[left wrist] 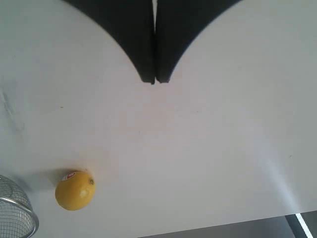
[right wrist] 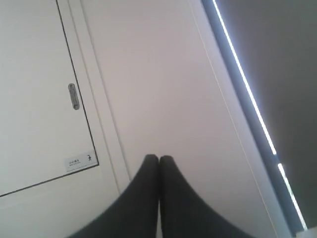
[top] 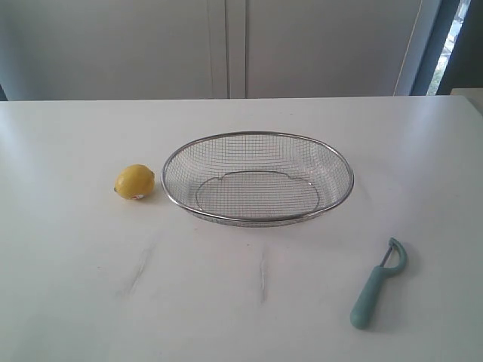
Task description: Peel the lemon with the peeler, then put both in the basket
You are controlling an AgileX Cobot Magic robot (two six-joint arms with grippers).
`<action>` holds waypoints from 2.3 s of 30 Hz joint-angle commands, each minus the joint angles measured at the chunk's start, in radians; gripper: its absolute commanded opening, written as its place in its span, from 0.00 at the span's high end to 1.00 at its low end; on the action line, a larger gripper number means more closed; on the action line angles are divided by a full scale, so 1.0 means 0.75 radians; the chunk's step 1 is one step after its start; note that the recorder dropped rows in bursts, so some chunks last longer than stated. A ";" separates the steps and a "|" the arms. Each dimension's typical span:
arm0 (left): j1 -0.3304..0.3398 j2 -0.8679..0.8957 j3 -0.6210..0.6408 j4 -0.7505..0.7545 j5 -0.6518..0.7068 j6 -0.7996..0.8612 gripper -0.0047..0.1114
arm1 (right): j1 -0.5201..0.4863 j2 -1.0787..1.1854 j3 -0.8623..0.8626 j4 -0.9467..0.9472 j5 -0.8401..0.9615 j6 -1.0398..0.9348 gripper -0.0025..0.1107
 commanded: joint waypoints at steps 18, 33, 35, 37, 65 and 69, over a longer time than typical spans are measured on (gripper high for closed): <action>0.002 -0.006 0.005 -0.007 -0.003 -0.002 0.96 | 0.003 0.711 -0.584 -0.001 1.032 -0.320 0.98; 0.002 -0.006 0.005 -0.007 -0.003 -0.002 0.96 | 0.003 1.111 -0.972 -0.282 1.722 -0.228 0.98; 0.002 -0.006 0.005 -0.007 -0.003 -0.002 0.96 | 0.003 1.150 -0.998 -0.282 1.775 -0.228 0.98; 0.002 -0.006 0.005 -0.007 -0.003 -0.002 0.96 | 0.013 1.186 -1.020 -0.282 1.796 -0.228 0.98; 0.002 -0.006 0.005 -0.007 -0.003 -0.002 0.96 | 0.708 2.059 -1.252 -0.410 1.857 0.454 0.98; 0.002 -0.006 0.005 -0.007 -0.003 -0.002 0.96 | 0.702 2.059 -1.252 -0.550 1.740 0.803 0.98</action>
